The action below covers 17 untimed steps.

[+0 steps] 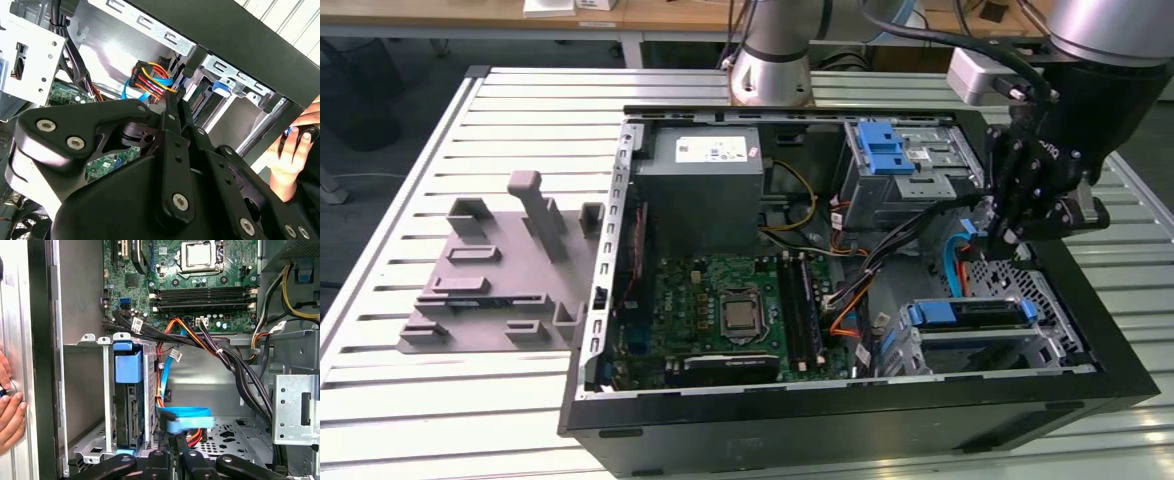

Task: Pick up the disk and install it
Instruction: 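Insert the first disk wire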

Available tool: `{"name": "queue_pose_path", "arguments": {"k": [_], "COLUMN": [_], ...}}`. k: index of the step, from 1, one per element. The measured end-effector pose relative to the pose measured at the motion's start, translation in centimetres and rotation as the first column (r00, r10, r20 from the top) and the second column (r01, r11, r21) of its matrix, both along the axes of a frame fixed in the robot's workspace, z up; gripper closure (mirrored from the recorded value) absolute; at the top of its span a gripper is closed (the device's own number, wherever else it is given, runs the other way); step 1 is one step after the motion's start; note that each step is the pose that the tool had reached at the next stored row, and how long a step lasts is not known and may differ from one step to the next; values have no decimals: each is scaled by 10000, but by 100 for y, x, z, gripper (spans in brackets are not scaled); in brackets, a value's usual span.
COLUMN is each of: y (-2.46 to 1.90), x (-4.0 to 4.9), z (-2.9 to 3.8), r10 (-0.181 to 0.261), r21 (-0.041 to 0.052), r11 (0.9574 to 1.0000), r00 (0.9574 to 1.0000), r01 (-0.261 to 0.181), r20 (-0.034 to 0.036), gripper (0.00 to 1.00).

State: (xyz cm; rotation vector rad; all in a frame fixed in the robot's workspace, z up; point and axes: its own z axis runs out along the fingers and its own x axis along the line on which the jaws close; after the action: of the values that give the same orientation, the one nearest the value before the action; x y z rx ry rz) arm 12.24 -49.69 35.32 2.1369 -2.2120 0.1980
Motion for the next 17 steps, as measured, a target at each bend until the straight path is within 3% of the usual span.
{"name": "queue_pose_path", "arguments": {"k": [4,10,17], "y": [0,-17,-173], "x": [-1,1,0], "z": [-4,-16,-48], "r10": [-2,-1,-1], "r21": [78,82,87], "r11": [10000,10000,10000], "r00": [10000,10000,10000], "r01": [2,1,1], "r20": [-18,-33,-34], "gripper": [84,84,84]}}
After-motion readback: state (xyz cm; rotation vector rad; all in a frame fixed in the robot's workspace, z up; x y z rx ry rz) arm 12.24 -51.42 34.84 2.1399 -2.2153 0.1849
